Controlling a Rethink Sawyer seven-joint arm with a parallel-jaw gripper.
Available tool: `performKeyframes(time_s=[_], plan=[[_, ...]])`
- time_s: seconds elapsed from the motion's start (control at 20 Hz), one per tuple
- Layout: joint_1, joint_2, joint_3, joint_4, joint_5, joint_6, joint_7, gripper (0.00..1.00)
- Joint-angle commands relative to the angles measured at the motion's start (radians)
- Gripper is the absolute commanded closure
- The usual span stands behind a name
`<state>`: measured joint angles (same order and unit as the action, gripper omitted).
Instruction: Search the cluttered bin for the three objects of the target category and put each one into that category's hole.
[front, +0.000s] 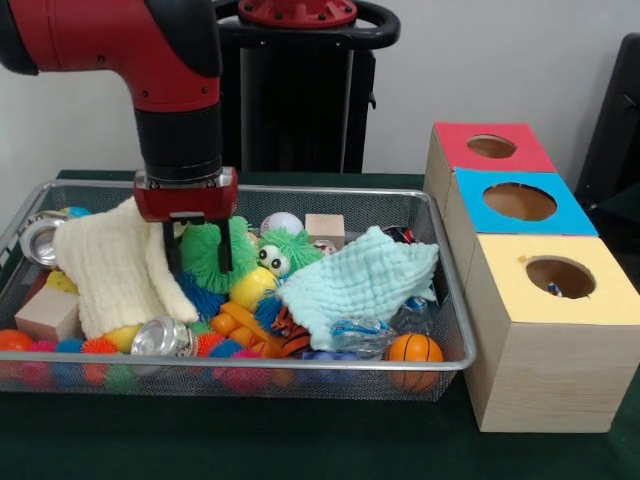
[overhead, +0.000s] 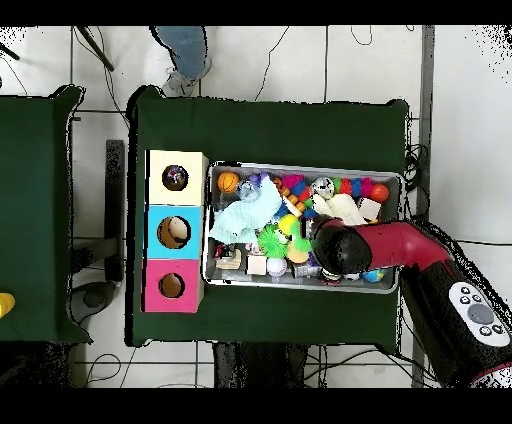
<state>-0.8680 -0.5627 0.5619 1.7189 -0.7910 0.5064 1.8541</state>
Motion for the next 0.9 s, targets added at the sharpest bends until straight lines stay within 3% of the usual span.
performKeyframes(time_s=[0.05, 0.4, 0.9], plan=[[-0.006, -0.071, 0.061, 0.027, 0.032, 0.107, -0.181, 0.0], [-0.001, -0.083, 0.051, 0.039, 0.015, 0.113, -0.208, 0.0], [-0.121, -0.065, 0.112, -0.018, -0.029, 0.187, -0.444, 0.0]])
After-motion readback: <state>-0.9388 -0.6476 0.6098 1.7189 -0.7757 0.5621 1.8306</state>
